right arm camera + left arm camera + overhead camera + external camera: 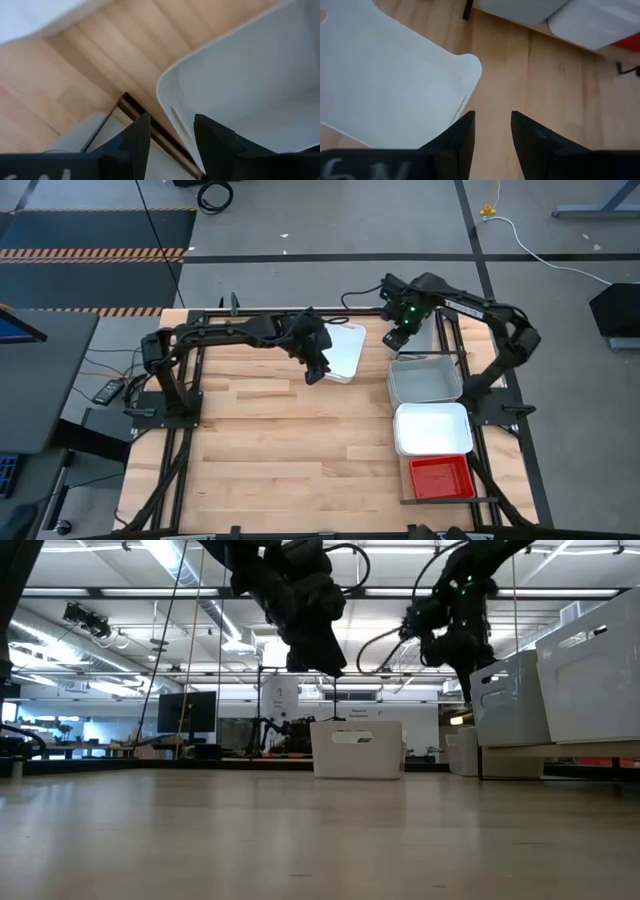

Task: Stack baskets on shelf by color
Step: Stack the gray bin on top of the gray bin on the shelf

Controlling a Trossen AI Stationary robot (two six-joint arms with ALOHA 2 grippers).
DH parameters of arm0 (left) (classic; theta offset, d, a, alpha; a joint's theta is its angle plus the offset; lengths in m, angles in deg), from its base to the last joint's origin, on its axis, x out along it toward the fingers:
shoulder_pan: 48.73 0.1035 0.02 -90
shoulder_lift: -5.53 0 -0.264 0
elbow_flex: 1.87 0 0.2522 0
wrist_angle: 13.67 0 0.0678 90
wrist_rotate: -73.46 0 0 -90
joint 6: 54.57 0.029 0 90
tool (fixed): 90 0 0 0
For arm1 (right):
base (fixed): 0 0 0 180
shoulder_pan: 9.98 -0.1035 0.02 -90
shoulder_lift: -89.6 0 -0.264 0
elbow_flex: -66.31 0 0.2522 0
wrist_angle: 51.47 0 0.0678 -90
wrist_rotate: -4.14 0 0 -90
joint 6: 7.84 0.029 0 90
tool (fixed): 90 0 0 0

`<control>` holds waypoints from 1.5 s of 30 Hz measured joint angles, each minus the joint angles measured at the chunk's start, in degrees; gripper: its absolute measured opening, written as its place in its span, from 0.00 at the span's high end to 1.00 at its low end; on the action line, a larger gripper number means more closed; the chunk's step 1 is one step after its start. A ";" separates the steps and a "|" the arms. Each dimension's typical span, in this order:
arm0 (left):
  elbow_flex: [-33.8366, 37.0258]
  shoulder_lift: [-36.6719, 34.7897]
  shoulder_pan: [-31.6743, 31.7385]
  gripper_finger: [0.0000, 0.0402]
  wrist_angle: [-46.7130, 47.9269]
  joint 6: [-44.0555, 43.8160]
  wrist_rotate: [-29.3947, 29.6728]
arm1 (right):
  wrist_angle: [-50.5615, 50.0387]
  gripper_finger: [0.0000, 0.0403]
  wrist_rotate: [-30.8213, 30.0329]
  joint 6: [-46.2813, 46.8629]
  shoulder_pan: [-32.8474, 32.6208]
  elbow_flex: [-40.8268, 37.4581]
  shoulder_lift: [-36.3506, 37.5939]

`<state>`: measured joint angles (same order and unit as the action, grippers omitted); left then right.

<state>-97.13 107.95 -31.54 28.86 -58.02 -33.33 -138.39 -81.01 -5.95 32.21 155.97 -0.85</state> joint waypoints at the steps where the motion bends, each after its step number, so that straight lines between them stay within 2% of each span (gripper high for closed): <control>1: 0.00 -0.11 0.00 0.67 -0.06 -0.54 -0.03 | -0.22 0.61 -0.06 1.28 0.14 0.00 -0.96; 7: -0.02 -1.38 0.00 0.67 -0.65 -2.98 -0.03 | 1.39 0.61 0.00 8.86 0.95 0.00 -4.53; 14: -0.03 -3.51 -0.03 0.67 -1.53 -3.82 0.01 | 3.32 0.61 3.36 7.35 0.58 0.00 -6.07; 28: -0.02 -5.94 -0.07 0.67 -1.22 -5.39 0.02 | 4.08 0.63 0.70 10.54 -0.83 -0.04 -11.74; 33: -0.02 -6.65 -0.07 0.67 -0.89 -5.36 0.02 | 4.52 0.74 -0.80 9.51 -0.88 -0.04 -11.65; 38: -0.02 -6.92 -0.07 0.67 -0.81 -5.36 0.00 | 4.98 0.95 -0.68 8.67 -0.88 -0.04 -11.61; 45: -0.02 -6.92 -0.40 0.67 -0.62 -6.43 0.00 | 4.07 0.98 -1.52 8.79 -0.88 -0.04 -10.47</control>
<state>-97.15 101.03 -31.95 28.24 -64.46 -33.33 -134.32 -82.53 2.84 31.34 155.93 -11.32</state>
